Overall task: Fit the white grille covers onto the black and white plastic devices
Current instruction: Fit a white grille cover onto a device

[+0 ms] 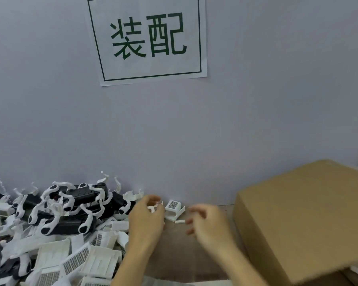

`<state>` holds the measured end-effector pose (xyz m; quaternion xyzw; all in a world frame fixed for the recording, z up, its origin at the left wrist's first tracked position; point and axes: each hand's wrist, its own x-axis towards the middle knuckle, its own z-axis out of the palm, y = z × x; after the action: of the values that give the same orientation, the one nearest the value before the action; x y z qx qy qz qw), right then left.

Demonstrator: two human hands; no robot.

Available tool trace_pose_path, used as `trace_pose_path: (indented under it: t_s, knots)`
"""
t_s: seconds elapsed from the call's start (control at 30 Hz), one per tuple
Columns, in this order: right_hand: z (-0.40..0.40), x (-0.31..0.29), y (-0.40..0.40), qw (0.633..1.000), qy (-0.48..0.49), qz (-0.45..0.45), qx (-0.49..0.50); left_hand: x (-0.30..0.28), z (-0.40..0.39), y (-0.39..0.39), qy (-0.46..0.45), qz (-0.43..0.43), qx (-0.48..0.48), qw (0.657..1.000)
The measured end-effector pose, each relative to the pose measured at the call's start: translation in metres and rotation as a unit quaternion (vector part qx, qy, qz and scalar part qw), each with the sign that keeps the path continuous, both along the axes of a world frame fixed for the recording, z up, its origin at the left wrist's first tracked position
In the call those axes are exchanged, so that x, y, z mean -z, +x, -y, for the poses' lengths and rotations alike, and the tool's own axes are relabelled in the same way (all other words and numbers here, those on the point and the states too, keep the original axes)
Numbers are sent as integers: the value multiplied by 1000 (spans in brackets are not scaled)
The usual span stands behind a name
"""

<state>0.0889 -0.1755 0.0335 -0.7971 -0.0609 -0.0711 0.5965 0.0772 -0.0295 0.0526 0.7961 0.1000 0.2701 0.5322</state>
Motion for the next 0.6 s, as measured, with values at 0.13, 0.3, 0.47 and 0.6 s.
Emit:
trace_pose_path:
  t_s: [0.13,0.3,0.47,0.6]
  knots:
    - [-17,42,1,991,-113,1,-68,-17,-16,3,216,-53,-70,972]
    - [-12,47,9,993,-93,-23,-73,-47,-63,18,432,-240,-114,862]
    - [-14,52,10,994,-78,-18,-71,-56,-124,35,543,-285,-141,777]
    - [-16,51,8,994,-75,-27,-69,-64,-170,43,522,-326,-129,777]
